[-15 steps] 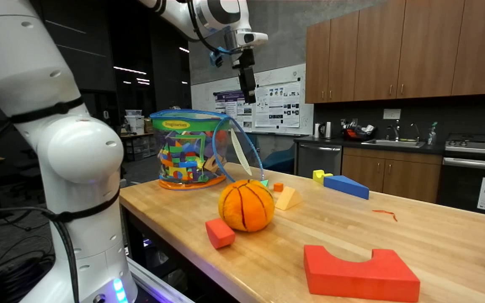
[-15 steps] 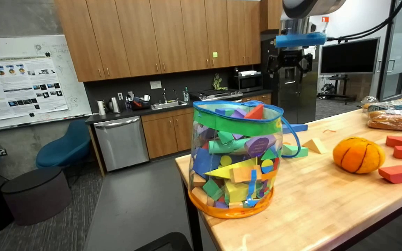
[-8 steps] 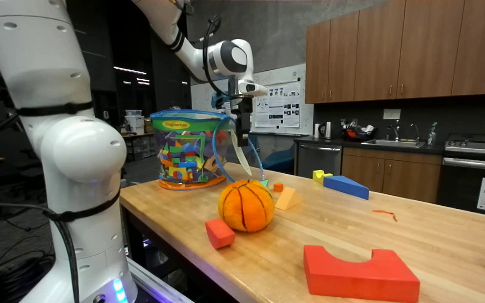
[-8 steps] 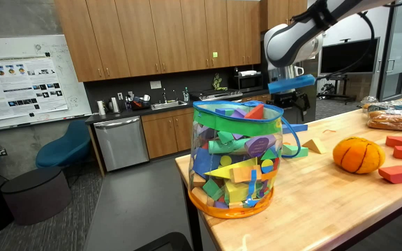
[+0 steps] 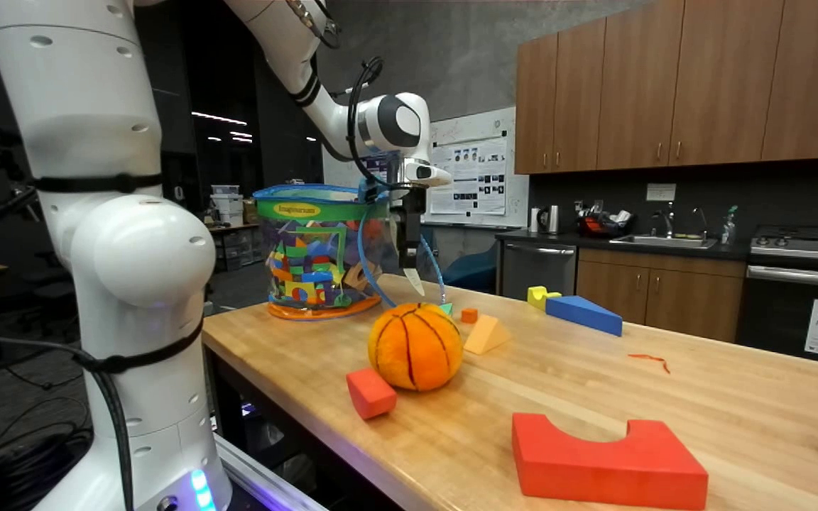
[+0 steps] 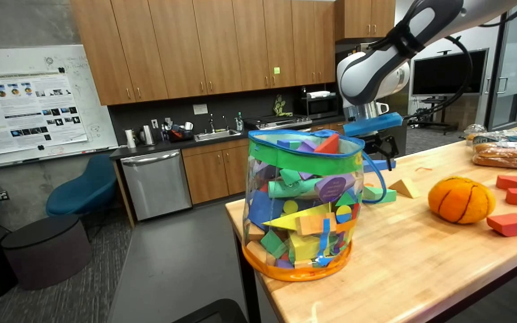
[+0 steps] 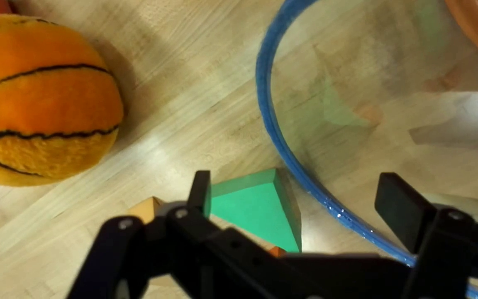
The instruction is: Pick up the light green block on the table and put it inside the blocks bag
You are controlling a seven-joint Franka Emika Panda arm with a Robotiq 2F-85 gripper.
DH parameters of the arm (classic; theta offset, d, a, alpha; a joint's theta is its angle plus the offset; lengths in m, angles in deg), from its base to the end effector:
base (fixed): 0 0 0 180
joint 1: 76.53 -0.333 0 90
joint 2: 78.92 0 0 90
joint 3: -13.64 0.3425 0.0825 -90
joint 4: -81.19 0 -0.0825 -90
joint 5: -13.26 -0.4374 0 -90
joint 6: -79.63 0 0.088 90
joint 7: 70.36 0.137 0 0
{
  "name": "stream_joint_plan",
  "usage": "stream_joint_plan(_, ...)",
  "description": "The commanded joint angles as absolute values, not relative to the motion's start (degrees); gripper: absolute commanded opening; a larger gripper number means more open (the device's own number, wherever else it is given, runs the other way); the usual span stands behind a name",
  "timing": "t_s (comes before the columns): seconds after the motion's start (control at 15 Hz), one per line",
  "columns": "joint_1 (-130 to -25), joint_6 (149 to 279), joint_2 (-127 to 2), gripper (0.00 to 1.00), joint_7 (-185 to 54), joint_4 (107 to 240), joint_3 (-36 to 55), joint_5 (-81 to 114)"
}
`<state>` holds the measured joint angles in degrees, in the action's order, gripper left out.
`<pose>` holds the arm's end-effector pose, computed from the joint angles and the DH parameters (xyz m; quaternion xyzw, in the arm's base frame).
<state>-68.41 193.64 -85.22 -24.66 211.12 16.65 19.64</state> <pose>0.5155 -0.0561 0.3596 0.9099 -0.4029 -0.0608 0.0775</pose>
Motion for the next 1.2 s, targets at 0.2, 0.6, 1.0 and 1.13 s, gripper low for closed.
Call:
stream_joint_plan(0.2, -71.4, 193.9, -87.7, 1.0, -19.6, 209.5, 16.6, 31.7)
stream_joint_plan(0.6, -72.7, 196.8, -85.0, 1.0, -19.4, 209.7, 16.5, 32.7)
stream_joint_plan(1.0, -72.5, 198.9, -77.5, 1.0, -19.0, 210.2, 14.4, 33.3)
stream_joint_plan(1.13, -72.5, 199.2, -75.4, 1.0, -19.1, 210.5, 13.1, 33.1)
